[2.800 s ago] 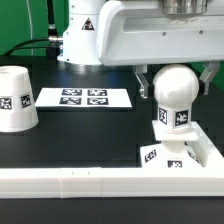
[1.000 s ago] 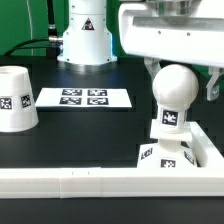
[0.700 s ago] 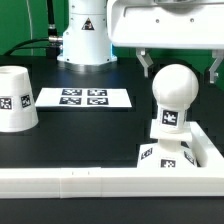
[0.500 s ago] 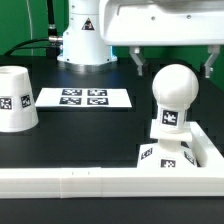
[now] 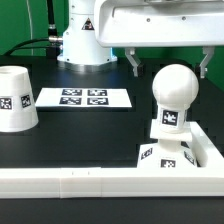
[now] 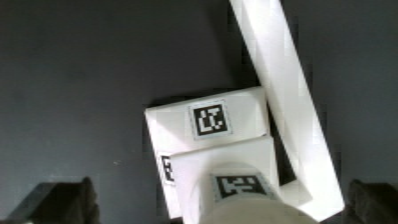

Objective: Assemble lamp

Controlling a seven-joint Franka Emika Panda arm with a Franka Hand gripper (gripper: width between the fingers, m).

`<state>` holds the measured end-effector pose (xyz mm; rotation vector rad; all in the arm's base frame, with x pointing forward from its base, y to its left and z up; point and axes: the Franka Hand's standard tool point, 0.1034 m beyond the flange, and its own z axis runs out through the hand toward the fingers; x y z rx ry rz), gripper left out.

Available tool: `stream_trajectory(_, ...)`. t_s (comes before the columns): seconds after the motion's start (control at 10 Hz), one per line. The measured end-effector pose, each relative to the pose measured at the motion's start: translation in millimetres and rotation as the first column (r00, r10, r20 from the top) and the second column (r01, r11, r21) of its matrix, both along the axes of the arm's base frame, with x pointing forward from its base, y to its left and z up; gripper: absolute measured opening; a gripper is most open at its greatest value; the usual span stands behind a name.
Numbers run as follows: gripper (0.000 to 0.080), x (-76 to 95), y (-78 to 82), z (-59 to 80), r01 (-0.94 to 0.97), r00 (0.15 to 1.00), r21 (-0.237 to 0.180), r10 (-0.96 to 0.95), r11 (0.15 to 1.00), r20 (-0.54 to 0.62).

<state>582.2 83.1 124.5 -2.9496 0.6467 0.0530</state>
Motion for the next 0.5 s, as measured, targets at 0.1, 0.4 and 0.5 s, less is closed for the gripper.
stream_trajectory(0.1, 0.0698, -0.6, -0.5, -0.7, -0.005, 1.000, -0.001, 0.005, 1.000, 0.002)
stream_trajectory(0.4, 0.0698, -54.6, -60.6, -5.2, -0.272, 0.960, -0.026, 0.273, 0.962, 0.067)
stream_trajectory(0.5, 0.0698, -70.1, -86.5, -10.9, -0.278, 0.958, -0.037, 0.280, 0.960, 0.064)
